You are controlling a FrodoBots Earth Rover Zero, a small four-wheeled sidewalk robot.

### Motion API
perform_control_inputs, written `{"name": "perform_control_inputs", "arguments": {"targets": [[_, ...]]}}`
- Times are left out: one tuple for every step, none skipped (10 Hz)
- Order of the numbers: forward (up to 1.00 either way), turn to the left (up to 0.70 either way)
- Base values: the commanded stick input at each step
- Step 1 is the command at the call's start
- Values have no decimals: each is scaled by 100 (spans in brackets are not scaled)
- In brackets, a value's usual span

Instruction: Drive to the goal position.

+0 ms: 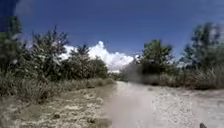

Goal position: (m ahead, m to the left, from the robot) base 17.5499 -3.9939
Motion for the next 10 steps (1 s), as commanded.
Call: {"name": "perform_control_inputs", "arguments": {"targets": [[44,2],[44,2],[44,2],[44,2],[44,2],[44,2],[44,2],[44,2],[44,2],[44,2]]}}
